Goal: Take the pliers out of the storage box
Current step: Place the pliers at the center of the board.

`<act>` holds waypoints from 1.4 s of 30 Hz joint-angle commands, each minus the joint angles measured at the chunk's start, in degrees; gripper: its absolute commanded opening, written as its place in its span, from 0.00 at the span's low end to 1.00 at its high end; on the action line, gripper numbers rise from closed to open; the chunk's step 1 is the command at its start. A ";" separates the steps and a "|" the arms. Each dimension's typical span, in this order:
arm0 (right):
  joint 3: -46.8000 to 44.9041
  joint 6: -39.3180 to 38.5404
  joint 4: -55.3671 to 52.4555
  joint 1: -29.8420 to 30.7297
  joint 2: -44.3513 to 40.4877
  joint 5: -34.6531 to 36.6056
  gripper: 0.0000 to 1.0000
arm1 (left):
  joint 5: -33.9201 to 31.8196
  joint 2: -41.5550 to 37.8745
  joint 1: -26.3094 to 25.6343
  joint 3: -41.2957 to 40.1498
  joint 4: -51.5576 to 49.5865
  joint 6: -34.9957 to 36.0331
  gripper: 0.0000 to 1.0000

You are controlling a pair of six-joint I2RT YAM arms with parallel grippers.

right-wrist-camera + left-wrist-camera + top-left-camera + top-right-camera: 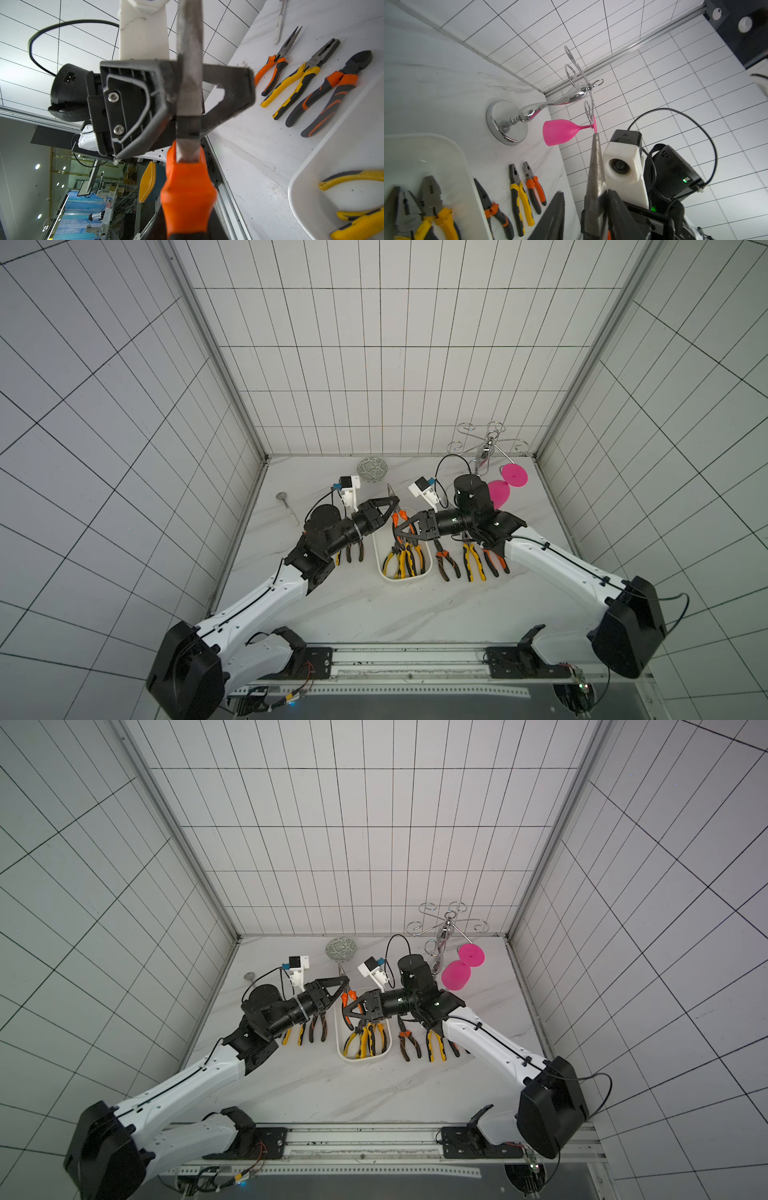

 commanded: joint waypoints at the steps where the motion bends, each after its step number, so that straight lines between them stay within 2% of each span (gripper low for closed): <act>1: -1.44 -2.03 2.98 -0.31 -0.31 -2.06 0.02 | 1.55 0.72 0.29 1.15 0.06 0.72 0.09; 3: -1.44 -2.42 2.27 -0.39 -0.58 -1.15 0.07 | 1.50 0.49 0.47 1.07 -0.41 0.82 0.00; 6: -1.49 -3.87 0.35 -0.36 -1.11 0.66 0.22 | 1.65 -0.04 1.24 0.73 -1.88 1.50 0.00; 9: -0.26 -9.27 -7.08 -0.37 -2.08 3.94 0.46 | 2.00 -1.26 3.00 0.34 -5.41 3.35 0.00; 14: -0.52 -17.24 -15.84 -0.36 -5.17 10.47 0.80 | 6.45 -4.59 9.18 -0.75 -19.81 11.47 0.00; 17: -1.07 -20.55 -19.82 -0.18 -6.80 13.99 0.90 | 11.07 -7.25 13.41 -3.68 -26.16 15.73 0.00; 21: -1.61 -24.56 -24.55 0.55 -7.72 17.56 0.94 | 16.10 -12.37 18.09 -9.87 -28.85 18.13 0.00; 25: -2.08 -26.57 -27.16 1.19 -7.81 20.06 0.94 | 16.21 -16.82 19.46 -16.24 -30.06 19.52 0.00; 28: -1.85 -26.95 -27.53 1.52 -7.56 20.64 0.94 | 15.34 -16.85 19.46 -19.86 -29.01 19.46 0.00; 31: -1.38 -26.95 -27.58 1.81 -6.90 20.73 0.94 | 16.70 -13.57 19.32 -22.26 -25.05 20.61 0.00; 36: -1.00 -27.02 -27.59 2.40 -6.07 20.82 0.93 | 17.53 -3.53 18.05 -19.63 -27.85 25.95 0.00; 42: -1.03 -27.12 -27.73 2.59 -5.97 21.91 0.93 | 14.35 6.15 13.95 -17.18 -26.48 28.24 0.00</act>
